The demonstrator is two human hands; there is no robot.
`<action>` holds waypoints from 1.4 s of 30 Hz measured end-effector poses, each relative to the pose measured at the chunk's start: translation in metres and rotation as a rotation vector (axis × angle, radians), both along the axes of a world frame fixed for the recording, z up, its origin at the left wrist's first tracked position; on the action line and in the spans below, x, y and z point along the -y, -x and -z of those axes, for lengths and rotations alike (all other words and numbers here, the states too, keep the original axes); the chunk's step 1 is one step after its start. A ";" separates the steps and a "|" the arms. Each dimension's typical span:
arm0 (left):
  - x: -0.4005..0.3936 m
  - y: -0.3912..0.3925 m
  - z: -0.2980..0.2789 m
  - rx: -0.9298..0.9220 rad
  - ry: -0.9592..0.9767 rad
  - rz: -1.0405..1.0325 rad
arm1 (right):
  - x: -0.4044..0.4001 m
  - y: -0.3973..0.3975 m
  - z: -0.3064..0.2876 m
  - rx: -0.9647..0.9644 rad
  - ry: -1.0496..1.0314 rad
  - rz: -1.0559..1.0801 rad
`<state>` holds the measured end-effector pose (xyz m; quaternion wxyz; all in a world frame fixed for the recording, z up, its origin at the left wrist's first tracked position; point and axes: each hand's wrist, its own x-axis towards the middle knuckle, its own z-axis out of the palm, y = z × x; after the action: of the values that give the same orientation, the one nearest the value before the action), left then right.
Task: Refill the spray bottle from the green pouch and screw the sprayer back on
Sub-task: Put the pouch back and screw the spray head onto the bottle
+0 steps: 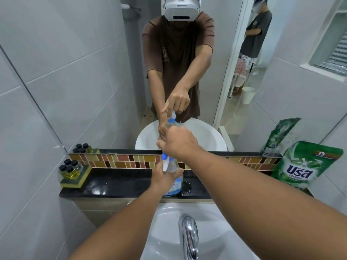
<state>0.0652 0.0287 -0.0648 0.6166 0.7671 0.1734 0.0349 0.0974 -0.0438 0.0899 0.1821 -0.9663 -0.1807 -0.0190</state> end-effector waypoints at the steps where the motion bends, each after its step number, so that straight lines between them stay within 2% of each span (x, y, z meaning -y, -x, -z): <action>1: 0.001 0.001 -0.001 -0.001 0.026 -0.003 | 0.002 0.000 0.001 -0.040 -0.019 -0.005; 5: 0.002 0.001 -0.001 -0.010 0.021 -0.026 | 0.017 -0.005 -0.014 -0.347 -0.017 -0.163; 7: 0.003 0.001 -0.002 -0.026 -0.001 -0.022 | 0.027 -0.006 -0.027 -0.445 0.118 -0.259; 10: 0.004 0.001 -0.004 -0.070 -0.044 -0.027 | 0.032 -0.004 -0.037 -0.422 0.372 -0.340; 15: 0.005 0.000 -0.007 -0.036 -0.085 -0.048 | 0.023 0.000 -0.032 -0.112 0.389 -0.297; 17: 0.005 0.000 -0.006 -0.014 -0.095 -0.037 | 0.020 0.002 -0.030 -0.049 0.387 -0.253; 22: 0.005 0.002 -0.005 0.008 -0.059 -0.031 | 0.014 0.003 -0.012 -0.222 0.208 -0.010; 26: 0.004 0.002 -0.005 0.021 -0.042 -0.018 | 0.025 0.006 -0.020 -0.373 0.155 -0.044; 27: 0.004 0.003 -0.005 0.024 -0.051 -0.024 | 0.030 0.003 -0.028 -0.328 0.169 -0.063; 29: 0.004 0.002 -0.006 0.021 -0.075 -0.028 | 0.038 -0.009 -0.040 -0.058 0.265 -0.142; 31: 0.005 0.002 -0.006 0.012 -0.082 -0.024 | 0.044 -0.016 -0.046 0.137 0.367 -0.345; 32: 0.005 0.003 -0.005 0.008 -0.082 -0.024 | 0.046 -0.019 -0.046 0.196 0.492 -0.476; 34: 0.004 0.003 -0.005 -0.002 -0.077 -0.032 | 0.048 -0.020 -0.040 0.270 0.708 -0.625; 35: 0.004 0.003 -0.006 -0.003 -0.076 -0.034 | 0.047 -0.019 -0.037 0.299 0.744 -0.645; 38: 0.005 0.002 -0.007 -0.010 -0.081 -0.035 | 0.046 -0.020 -0.031 0.364 0.717 -0.664; 42: 0.006 0.003 -0.005 -0.027 -0.065 -0.063 | 0.044 -0.016 -0.034 0.334 0.679 -0.657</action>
<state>0.0627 0.0231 -0.0602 0.5874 0.7815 0.2043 0.0495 0.1133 -0.0878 0.1239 -0.1775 -0.8469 -0.4983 -0.0551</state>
